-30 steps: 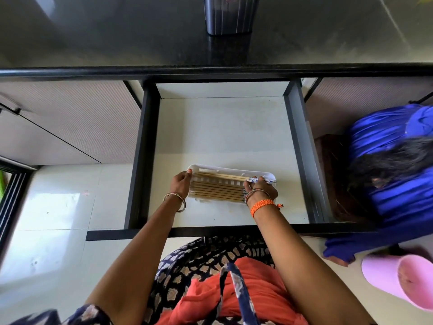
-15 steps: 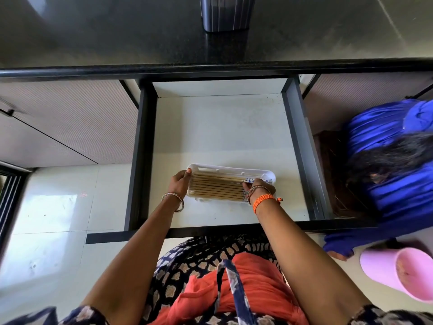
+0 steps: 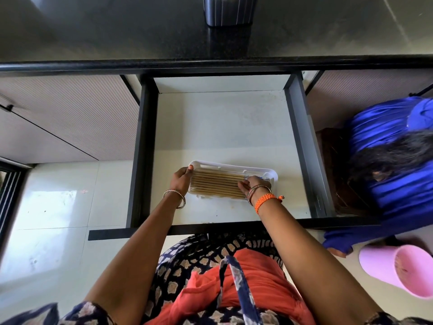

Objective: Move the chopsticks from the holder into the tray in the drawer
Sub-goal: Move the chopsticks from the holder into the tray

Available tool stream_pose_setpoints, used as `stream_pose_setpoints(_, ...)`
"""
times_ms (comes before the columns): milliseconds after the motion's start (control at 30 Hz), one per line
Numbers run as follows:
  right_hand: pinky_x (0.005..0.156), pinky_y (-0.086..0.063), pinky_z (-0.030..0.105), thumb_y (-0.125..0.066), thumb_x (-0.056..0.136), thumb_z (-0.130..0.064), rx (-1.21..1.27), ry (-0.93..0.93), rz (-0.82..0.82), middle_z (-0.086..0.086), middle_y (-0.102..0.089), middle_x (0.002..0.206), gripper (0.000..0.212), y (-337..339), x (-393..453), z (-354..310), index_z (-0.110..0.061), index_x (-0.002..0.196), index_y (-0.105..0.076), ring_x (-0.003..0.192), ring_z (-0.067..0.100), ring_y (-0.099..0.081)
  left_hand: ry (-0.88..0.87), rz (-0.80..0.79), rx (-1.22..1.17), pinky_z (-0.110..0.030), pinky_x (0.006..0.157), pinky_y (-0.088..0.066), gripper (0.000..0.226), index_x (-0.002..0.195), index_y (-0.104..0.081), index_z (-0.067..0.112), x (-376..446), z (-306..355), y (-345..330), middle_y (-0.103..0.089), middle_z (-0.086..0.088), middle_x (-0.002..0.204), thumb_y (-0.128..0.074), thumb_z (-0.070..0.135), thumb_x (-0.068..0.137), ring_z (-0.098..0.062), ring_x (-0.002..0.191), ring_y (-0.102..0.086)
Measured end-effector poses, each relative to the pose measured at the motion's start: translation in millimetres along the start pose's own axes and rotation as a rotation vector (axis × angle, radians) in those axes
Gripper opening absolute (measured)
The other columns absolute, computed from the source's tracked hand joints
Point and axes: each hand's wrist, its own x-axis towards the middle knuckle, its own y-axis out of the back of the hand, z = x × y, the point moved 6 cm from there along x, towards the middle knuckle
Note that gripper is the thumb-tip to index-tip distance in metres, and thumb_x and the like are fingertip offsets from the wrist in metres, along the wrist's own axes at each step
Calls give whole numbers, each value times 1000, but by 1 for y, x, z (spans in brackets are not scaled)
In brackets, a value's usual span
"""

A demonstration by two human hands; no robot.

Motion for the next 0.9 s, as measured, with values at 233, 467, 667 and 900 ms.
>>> stream_pose_setpoints(233,36,-51,23,-37,91,12,-52,-27,-58,14,-51,74,24,-4,-3,-4,0,109,-47,59,18,-51,4,-3,4,-29,79,-36,35,106,-62,-1,0,0,0,-56,-9,92,-43,27,96,-20,87,-47)
stream_pose_setpoints(467,71,-56,31,-36,94,8,-45,-70,-113,11,-49,67,25,-6,-4,-6,-1,72,-44,59,20,-52,26,-19,-17,-29,80,-37,31,103,-63,3,-1,1,0,-57,-8,93,-43,27,96,-20,88,-48)
stream_pose_setpoints(667,40,-37,16,-31,89,8,-116,-87,-238,6,-55,69,31,-21,-33,-33,-10,74,-51,48,14,-54,0,78,-133,-34,95,-44,28,114,-60,0,-7,35,10,-62,-18,114,-44,6,92,-26,103,-55)
stream_pose_setpoints(900,42,-35,15,-36,91,3,-134,168,-451,-1,-60,74,33,-102,-94,-175,-18,76,-57,51,5,-55,-353,3,-352,-22,81,-48,32,120,-55,3,-3,226,14,-60,-6,109,-41,1,92,-13,97,-57)
